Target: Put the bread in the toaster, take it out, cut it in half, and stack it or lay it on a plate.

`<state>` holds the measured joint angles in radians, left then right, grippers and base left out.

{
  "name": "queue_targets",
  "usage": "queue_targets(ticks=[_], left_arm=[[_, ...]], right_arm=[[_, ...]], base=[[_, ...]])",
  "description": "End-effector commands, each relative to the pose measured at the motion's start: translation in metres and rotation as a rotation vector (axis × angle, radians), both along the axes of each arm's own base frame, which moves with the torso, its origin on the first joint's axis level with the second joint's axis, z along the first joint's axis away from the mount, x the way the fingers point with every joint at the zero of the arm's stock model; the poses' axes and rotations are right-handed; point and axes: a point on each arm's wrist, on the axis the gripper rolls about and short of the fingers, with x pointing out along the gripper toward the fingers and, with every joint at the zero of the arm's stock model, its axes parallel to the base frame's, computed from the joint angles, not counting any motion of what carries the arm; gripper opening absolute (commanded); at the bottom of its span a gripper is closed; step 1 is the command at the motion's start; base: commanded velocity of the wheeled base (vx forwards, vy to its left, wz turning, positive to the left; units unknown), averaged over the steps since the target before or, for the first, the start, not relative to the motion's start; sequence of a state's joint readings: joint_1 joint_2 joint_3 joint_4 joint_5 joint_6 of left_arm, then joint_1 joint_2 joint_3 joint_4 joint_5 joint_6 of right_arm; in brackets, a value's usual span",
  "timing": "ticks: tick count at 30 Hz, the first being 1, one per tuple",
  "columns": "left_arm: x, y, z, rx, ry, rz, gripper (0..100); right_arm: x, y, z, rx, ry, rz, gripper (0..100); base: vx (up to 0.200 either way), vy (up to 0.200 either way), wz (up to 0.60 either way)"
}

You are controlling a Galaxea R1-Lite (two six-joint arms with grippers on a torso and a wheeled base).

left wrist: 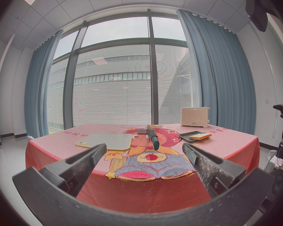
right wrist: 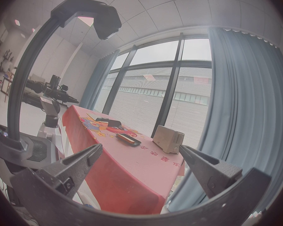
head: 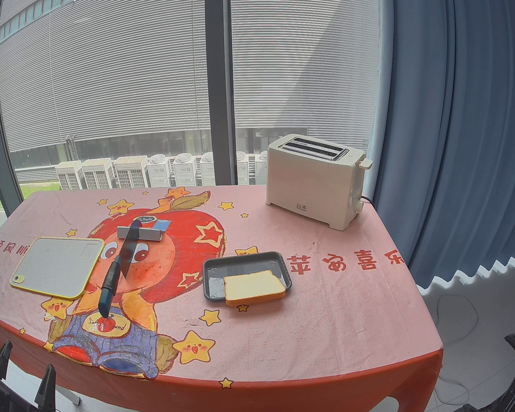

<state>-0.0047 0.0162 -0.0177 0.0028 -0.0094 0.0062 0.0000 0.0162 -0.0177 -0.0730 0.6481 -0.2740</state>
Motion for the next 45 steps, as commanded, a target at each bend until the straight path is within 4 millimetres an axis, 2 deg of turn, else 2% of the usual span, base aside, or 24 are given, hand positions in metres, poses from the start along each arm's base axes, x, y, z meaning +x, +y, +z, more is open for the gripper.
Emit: queue_targets(ticks=[1, 19, 33, 37, 45], left_arm=[[0.000, 0.000, -0.005, 0.000, 0.002, 0.000, 100], [0.000, 0.000, -0.005, 0.000, 0.002, 0.000, 100], [0.000, 0.000, -0.005, 0.000, 0.002, 0.000, 100], [0.000, 0.000, -0.005, 0.000, 0.002, 0.000, 100], [0.000, 0.000, -0.005, 0.000, 0.002, 0.000, 100]], right_arm=[[0.000, 0.000, -0.005, 0.019, 0.023, 0.014, 100], [0.000, 0.001, -0.002, 0.256, 0.190, 0.049, 100], [-0.001, 0.001, 0.001, 0.268, 0.194, 0.051, 100], [-0.003, 0.000, 0.010, 0.268, 0.178, 0.058, 100], [-0.002, 0.001, 0.009, 0.266, 0.191, 0.062, 100]], base=[[0.000, 0.000, 0.00], [0.000, 0.000, 0.00], [0.000, 0.000, 0.00], [0.000, 0.000, 0.00], [0.000, 0.000, 0.00]])
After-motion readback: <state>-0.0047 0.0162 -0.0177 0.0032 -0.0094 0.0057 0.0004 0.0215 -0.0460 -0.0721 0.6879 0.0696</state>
